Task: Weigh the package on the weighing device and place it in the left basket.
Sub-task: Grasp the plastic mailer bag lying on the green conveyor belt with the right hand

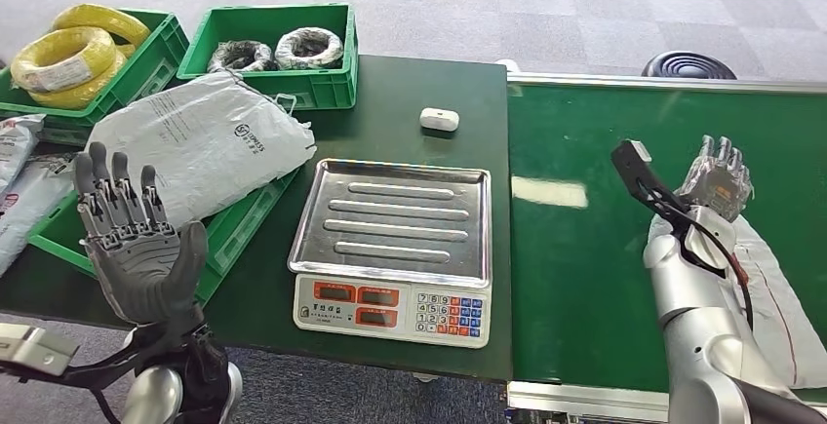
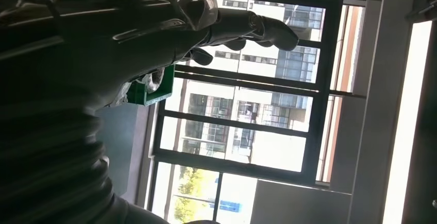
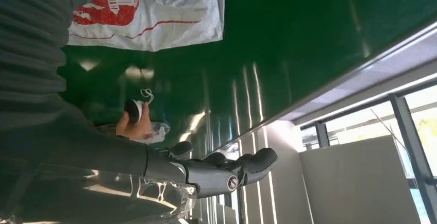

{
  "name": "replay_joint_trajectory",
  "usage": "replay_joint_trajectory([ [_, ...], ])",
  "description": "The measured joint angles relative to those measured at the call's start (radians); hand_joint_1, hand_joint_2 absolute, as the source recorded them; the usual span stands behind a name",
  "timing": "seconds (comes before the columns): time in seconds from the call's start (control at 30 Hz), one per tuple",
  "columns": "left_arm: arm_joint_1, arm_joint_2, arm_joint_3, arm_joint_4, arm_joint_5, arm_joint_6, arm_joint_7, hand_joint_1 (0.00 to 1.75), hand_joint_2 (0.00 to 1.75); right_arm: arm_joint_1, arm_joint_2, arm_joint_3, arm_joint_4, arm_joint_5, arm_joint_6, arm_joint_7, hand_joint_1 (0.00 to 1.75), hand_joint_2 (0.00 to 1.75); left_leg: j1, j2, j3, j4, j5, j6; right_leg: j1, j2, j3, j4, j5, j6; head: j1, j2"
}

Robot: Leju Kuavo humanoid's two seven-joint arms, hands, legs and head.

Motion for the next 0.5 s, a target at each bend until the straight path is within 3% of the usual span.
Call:
replay_joint_trajectory([
  [0.2,0.005,0.0,0.003,-0.002,0.0,-0.009,0.0,0.0,1.75,-0.008,-0.006,-0.012,0.061,-0.005,0.054,0.022,0.0,1.75,0.0,0.0,0.0,0.0,0.0,0.0,0.0,0.0,0.0,0.0,0.0,0.0,0.0,0.0],
  [0.4,0.011,0.0,0.014,-0.008,-0.002,-0.023,0.0,0.0,1.75,-0.009,-0.006,-0.079,0.095,-0.119,0.26,-0.037,0.0,1.75,0.0,0.0,0.0,0.0,0.0,0.0,0.0,0.0,0.0,0.0,0.0,0.0,0.0,0.0],
  [0.5,0.012,0.0,0.018,-0.008,-0.003,-0.026,0.0,0.0,1.75,-0.009,-0.006,-0.103,0.105,-0.133,0.295,-0.046,0.0,1.75,0.0,0.0,0.0,0.0,0.0,0.0,0.0,0.0,0.0,0.0,0.0,0.0,0.0,0.0],
])
